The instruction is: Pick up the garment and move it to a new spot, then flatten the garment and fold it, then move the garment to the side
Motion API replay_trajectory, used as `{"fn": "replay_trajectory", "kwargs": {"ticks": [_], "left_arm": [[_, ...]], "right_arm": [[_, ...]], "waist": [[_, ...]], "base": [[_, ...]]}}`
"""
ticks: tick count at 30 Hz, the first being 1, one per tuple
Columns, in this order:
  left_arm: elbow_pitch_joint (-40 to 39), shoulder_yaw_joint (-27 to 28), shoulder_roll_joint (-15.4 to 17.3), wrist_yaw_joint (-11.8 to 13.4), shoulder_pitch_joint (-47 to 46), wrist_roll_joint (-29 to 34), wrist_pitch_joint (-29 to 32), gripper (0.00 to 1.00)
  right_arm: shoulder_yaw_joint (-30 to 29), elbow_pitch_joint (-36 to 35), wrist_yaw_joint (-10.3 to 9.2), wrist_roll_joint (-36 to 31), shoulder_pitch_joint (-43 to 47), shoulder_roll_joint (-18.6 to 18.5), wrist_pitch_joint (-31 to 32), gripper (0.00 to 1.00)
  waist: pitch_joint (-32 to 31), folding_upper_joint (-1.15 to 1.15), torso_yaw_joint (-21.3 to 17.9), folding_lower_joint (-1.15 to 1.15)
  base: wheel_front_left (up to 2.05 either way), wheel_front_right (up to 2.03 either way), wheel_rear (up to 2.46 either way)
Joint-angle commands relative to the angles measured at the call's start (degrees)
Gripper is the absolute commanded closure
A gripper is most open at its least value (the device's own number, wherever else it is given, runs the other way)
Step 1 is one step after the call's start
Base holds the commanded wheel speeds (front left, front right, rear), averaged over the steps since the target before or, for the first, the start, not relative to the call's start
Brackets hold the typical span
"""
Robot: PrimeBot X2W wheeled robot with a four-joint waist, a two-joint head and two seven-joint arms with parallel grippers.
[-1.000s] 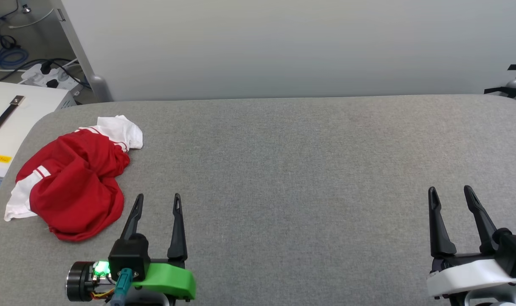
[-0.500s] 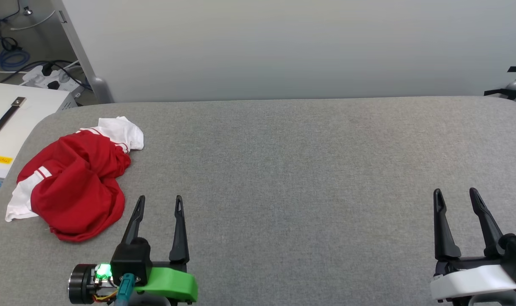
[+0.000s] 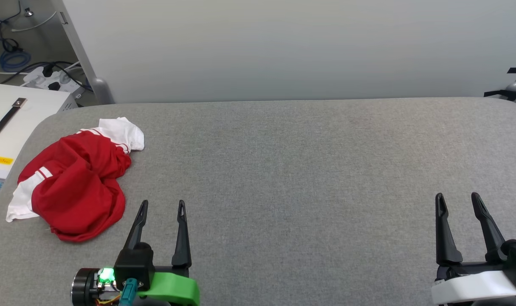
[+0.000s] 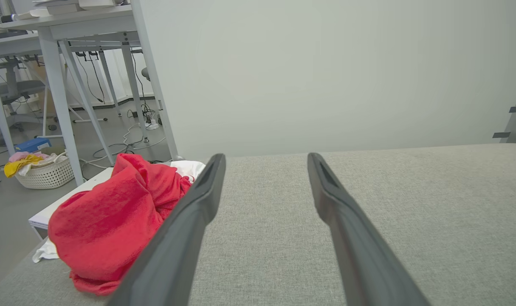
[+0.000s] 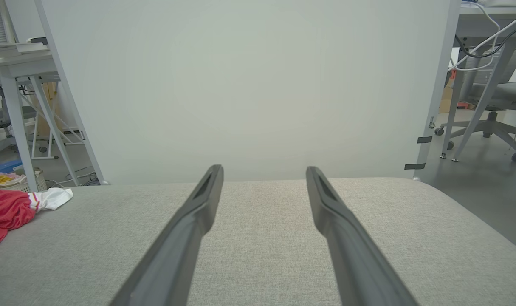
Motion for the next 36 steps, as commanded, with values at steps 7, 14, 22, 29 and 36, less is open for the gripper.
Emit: {"fn": "replay_trajectory", "kwargs": {"ticks": [7, 14, 22, 29, 36], "left_arm": [[0.84, 0.06, -0.19, 0.23, 0.74, -0.37, -0.34, 0.00], [1.14, -0.02, -0.19, 0.22, 0.44, -0.40, -0.34, 0.00], [1.29, 0.09, -0.19, 0.34, 0.30, -0.41, -0.34, 0.00], [1.28, 0.74, -0.19, 0.65, -0.33, -0.48, -0.34, 0.00], [1.20, 1.80, -0.19, 0.93, -1.10, -0.65, -0.34, 0.00]], "right_arm": [[-0.02, -0.29, -0.03, 0.33, 0.58, 0.06, -0.52, 0.00], [0.03, -0.34, -0.03, 0.24, 0.49, 0.06, -0.52, 0.00], [0.02, -0.42, -0.03, 0.26, 0.52, 0.06, -0.52, 0.00], [0.60, -1.06, -0.03, -0.40, 0.33, 0.06, -0.52, 0.00], [0.72, -1.25, -0.03, -0.49, -0.17, 0.06, -0.52, 0.00]], "waist": [[0.02, 0.00, 0.06, 0.00], [0.21, 0.00, 0.35, 0.00], [0.39, 0.00, 0.86, 0.00], [1.19, 0.00, 3.22, 0.00], [2.37, 0.00, 7.57, 0.00]], "base": [[0.00, 0.00, 0.00], [0.00, 0.00, 0.00], [0.00, 0.00, 0.00], [0.00, 0.00, 0.00], [0.00, 0.00, 0.00]]}}
